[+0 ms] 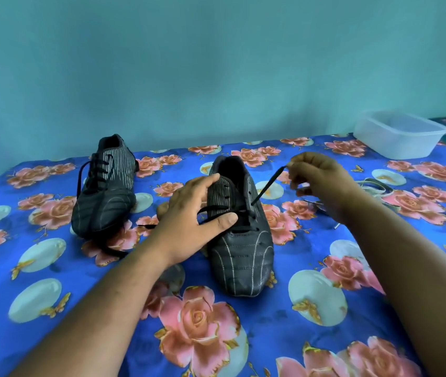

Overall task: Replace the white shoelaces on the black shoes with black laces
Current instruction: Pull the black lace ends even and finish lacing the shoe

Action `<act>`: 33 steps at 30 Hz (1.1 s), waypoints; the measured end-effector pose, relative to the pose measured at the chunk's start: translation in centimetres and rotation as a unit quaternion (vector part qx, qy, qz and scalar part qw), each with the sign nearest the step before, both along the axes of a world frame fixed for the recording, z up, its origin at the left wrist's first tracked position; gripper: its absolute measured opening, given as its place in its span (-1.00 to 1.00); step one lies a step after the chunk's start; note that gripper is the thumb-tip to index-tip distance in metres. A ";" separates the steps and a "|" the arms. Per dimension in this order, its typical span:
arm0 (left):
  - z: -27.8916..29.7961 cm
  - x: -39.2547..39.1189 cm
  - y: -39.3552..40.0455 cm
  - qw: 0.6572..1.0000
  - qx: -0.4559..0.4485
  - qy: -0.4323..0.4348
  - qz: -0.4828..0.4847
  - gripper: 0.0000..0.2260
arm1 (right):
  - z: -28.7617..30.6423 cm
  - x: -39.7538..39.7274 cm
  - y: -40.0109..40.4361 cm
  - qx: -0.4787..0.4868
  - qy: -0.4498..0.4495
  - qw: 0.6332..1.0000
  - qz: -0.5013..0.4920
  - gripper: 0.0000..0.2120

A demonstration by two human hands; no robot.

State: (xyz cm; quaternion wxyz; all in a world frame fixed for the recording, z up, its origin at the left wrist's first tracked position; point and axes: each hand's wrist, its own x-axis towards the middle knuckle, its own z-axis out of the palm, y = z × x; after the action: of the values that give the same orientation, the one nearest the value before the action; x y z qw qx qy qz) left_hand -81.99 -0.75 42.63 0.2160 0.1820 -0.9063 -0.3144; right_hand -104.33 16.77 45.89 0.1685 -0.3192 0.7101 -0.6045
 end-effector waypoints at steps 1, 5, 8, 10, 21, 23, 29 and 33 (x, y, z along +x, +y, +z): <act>0.1 0.2 -0.2 1.000 0.013 -0.007 -0.003 -0.18 | -0.2 -0.7 0.0 -0.003 -0.009 0.999 -0.053 -0.87; 0.3 0.9 -0.9 0.997 0.053 -0.040 -0.033 -0.12 | -1.4 -2.6 0.1 0.085 0.103 0.976 -0.171 -0.88; 0.2 1.5 -1.3 0.991 0.099 -0.054 -0.071 -0.06 | -1.0 -1.5 0.0 0.098 0.204 0.968 -0.105 -0.82; 0.2 1.6 -1.5 0.989 0.111 -0.051 -0.079 -0.03 | -0.6 -0.2 -0.1 0.086 0.244 0.966 0.016 -0.76; -0.2 1.3 -1.6 0.988 0.129 -0.029 -0.085 -0.02 | -0.9 -0.2 -0.2 0.095 0.331 0.938 0.041 -0.84; -0.3 1.3 -1.6 0.987 0.133 -0.027 -0.087 -0.04 | -0.7 -1.3 0.0 0.110 0.300 0.945 -0.068 -0.92; -0.3 1.2 -1.7 0.992 0.094 -0.010 -0.081 -0.06 | -0.9 -3.8 1.0 0.140 0.275 0.921 -0.239 -0.96; 0.0 1.3 -1.4 0.992 0.087 0.013 -0.093 -0.22 | -1.1 -2.0 0.1 0.107 0.353 0.929 -0.031 -0.78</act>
State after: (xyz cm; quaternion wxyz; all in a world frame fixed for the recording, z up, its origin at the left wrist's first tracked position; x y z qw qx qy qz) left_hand -80.71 -2.17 42.58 0.1807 0.1107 -0.8858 -0.4128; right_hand -106.29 16.89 44.75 -0.0785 -0.4702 0.7935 -0.3783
